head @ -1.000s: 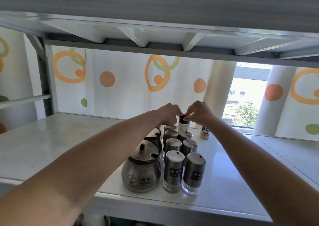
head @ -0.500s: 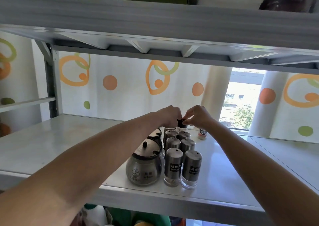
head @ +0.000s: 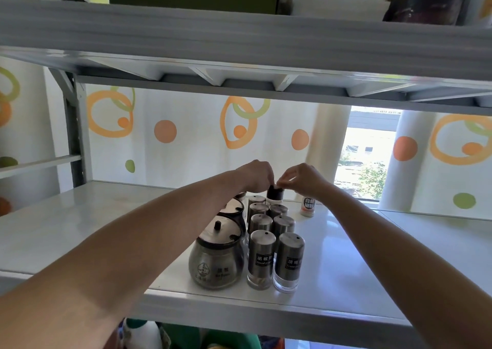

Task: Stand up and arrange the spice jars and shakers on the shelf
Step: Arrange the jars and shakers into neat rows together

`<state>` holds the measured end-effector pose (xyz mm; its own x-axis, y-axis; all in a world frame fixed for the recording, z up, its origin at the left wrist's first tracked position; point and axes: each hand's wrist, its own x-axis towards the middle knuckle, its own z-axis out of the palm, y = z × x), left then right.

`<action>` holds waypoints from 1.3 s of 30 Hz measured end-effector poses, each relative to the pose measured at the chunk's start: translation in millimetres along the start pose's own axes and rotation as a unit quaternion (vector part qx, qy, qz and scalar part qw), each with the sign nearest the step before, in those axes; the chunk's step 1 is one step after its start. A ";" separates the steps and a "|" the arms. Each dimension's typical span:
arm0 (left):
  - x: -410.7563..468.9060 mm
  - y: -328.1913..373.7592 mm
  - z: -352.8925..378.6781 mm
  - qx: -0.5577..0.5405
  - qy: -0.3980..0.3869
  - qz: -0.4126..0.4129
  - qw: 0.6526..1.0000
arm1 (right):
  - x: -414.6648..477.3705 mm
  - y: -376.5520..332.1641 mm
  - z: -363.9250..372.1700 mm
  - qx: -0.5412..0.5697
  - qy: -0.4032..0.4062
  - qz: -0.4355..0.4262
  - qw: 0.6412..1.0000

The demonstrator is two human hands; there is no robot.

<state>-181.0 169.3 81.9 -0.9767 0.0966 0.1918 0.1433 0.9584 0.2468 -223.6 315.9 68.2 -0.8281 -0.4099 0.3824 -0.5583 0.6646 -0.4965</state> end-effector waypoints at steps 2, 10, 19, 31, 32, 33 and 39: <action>2.1 2.2 -3.6 -0.014 0.003 -0.005 1.000 | 4.6 5.9 -6.3 0.013 0.031 0.005 0.999; 33.1 15.9 -7.9 -0.019 0.015 -0.004 1.000 | 14.7 67.8 -22.5 -0.090 0.098 0.085 0.987; 60.3 54.1 15.8 0.005 -0.039 0.029 0.999 | 20.5 95.0 -3.7 -0.118 0.115 0.059 0.985; 73.9 52.2 20.5 0.041 -0.077 0.035 0.996 | 34.7 97.8 0.5 -0.024 0.153 0.044 0.987; 76.0 50.3 19.8 0.046 -0.080 0.034 0.995 | 36.0 95.5 2.1 -0.013 0.155 0.045 0.987; 77.4 48.2 19.3 0.054 -0.086 0.032 0.994 | 37.4 92.9 3.9 -0.006 0.155 0.042 0.987; 80.3 33.8 18.5 0.079 -0.097 0.023 0.992 | 45.8 83.7 11.9 0.019 0.152 0.042 0.987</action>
<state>-257.5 214.4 88.1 -0.9843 0.1762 0.0097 0.1764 0.9805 0.0866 -308.9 345.3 34.9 -0.8207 -0.1446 0.5527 -0.4953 0.6623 -0.5622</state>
